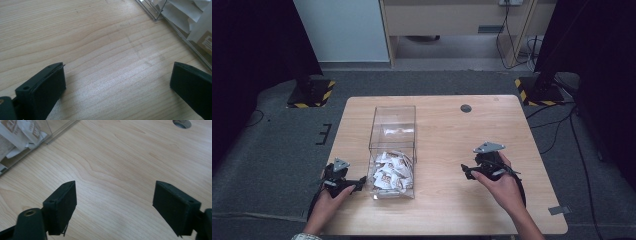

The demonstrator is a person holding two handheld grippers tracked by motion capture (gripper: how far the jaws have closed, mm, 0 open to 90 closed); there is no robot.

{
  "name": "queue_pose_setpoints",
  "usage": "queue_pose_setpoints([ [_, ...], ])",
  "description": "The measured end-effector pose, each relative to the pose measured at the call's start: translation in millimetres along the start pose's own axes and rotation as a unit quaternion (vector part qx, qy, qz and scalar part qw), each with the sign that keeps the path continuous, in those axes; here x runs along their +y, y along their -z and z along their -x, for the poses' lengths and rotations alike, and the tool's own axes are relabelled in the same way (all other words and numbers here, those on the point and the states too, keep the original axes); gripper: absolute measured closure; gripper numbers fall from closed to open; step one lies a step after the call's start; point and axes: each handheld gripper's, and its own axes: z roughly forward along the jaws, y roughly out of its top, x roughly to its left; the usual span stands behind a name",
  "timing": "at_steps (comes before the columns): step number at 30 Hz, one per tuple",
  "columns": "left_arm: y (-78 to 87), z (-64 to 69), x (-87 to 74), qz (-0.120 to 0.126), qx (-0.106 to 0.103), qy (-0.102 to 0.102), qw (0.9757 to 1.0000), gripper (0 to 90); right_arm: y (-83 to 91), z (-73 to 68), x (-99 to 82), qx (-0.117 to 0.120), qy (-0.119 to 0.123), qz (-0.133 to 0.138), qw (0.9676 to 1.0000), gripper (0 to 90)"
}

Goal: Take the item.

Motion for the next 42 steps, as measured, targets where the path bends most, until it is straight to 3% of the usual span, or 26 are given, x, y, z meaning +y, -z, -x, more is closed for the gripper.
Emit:
queue_pose_setpoints([
  [10,0.2,-0.1,-0.1,0.000,-0.001,-0.001,1.0000,0.0,-6.7,-20.6,17.0,0.015,0.010,0.001,0.9998,25.7],
  [23,0.0,-0.4,0.0,0.000,-0.002,-0.002,1.0000,0.0,-11.7,-44.2,46.0,0.031,0.036,0.006,0.9989,23.5],
  [31,0.1,-0.4,0.0,0.000,-0.002,-0.002,1.0000,0.0,-9.7,-54.3,64.2,0.038,0.051,0.011,0.9980,27.9],
  [37,0.1,-0.4,-0.1,0.000,-0.002,-0.002,1.0000,0.0,-10.7,-58.9,74.7,0.041,0.052,0.015,0.9977,22.8],
  [42,0.1,-0.4,-0.1,0.000,-0.002,-0.002,1.0000,0.0,-12.0,-64.1,79.6,0.045,0.049,0.014,0.9977,11.2],
])
